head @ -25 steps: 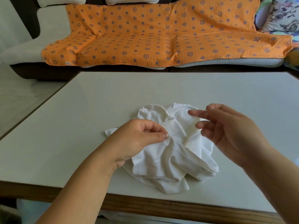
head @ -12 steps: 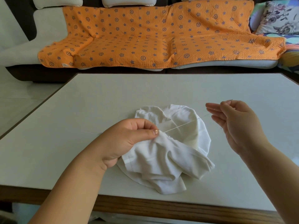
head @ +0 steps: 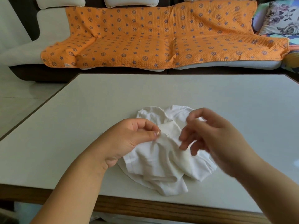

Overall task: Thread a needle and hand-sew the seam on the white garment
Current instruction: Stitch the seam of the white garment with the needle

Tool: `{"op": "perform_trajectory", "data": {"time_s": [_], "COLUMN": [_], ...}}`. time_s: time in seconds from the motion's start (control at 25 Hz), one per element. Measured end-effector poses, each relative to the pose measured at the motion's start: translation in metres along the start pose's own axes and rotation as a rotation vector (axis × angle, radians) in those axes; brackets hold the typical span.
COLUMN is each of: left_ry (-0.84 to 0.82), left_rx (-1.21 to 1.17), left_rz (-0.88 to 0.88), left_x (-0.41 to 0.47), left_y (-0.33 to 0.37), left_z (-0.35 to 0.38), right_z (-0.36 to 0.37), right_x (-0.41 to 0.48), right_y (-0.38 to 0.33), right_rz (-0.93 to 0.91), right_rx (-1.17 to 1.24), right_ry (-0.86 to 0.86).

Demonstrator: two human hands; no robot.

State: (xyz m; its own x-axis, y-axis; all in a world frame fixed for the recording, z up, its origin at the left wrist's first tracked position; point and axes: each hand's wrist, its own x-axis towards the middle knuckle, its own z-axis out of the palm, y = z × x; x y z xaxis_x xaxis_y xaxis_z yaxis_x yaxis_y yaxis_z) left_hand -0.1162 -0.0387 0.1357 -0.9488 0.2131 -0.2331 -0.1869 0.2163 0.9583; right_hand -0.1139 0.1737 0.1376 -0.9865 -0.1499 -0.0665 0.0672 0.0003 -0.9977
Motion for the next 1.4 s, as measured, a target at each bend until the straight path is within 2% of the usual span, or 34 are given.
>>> {"op": "perform_trajectory", "data": {"time_s": [0.08,0.16,0.84,1.0,1.4], "left_ry": [0.005,0.005,-0.026,-0.063,-0.021], "left_rx": [0.013,0.033,0.066,0.114,0.144], "left_rz": [0.022,0.032,0.033,0.039,0.042], "left_x": [0.001,0.002,-0.001,-0.002,-0.001], "left_y": [0.000,-0.001,0.000,-0.001,-0.002], "left_z": [0.000,0.000,-0.001,0.004,0.016], "right_z": [0.018,0.023,0.027,0.030,0.032], "right_x": [-0.016,-0.021,-0.017,-0.016,-0.015], "right_y": [0.000,0.006,0.014,0.018,0.021], "right_rz": [0.075,0.133,0.176,0.171,0.129], "right_rx": [-0.067,-0.125,-0.133,-0.143,-0.061], "right_ry": [-0.199,-0.262,-0.222,-0.171,-0.056]}}
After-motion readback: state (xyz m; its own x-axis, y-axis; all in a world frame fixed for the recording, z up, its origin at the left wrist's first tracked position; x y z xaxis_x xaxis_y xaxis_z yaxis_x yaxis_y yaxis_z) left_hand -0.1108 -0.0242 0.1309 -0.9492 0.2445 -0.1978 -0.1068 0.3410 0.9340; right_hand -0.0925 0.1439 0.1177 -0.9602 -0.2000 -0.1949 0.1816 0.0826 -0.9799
